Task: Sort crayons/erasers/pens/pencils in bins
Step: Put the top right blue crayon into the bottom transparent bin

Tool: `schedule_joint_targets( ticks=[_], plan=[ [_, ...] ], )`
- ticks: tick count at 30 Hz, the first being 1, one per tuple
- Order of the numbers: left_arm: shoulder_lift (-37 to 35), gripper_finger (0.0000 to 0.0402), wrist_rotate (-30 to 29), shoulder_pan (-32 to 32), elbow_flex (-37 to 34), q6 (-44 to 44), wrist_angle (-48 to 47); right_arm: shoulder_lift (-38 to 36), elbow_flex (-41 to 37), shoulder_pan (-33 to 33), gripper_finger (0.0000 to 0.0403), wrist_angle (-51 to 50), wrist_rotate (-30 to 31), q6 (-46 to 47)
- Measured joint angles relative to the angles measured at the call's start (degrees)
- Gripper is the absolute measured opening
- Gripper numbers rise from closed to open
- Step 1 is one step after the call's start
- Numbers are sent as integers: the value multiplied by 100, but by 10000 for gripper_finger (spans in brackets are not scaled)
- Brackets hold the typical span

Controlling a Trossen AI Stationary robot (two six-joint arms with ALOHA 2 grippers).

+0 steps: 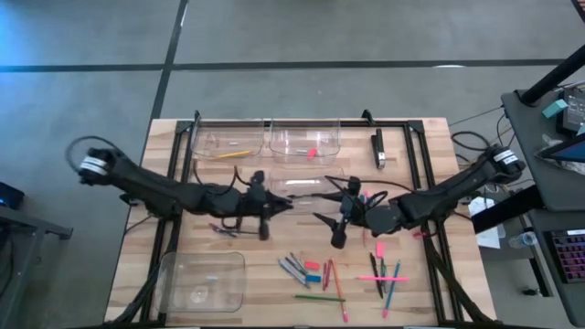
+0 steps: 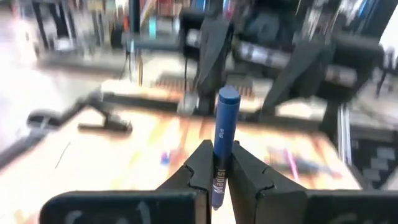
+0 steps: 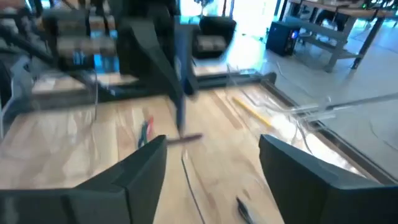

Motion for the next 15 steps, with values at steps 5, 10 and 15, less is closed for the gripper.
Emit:
schedule_joint_targets(
  ticks=[5,10,15],
  plan=[
    [-708,12,22,-376,940,-1036,-3692,-252,0,15,253,-664,19,434],
    [-512,12,371,-1171,1965,-2305,-6510,-215,-4,17,242,-866,6,610],
    [200,12,781,-2139,2558,-3133,-7808,-146,-12,15,230,-855,6,624]
  ],
)
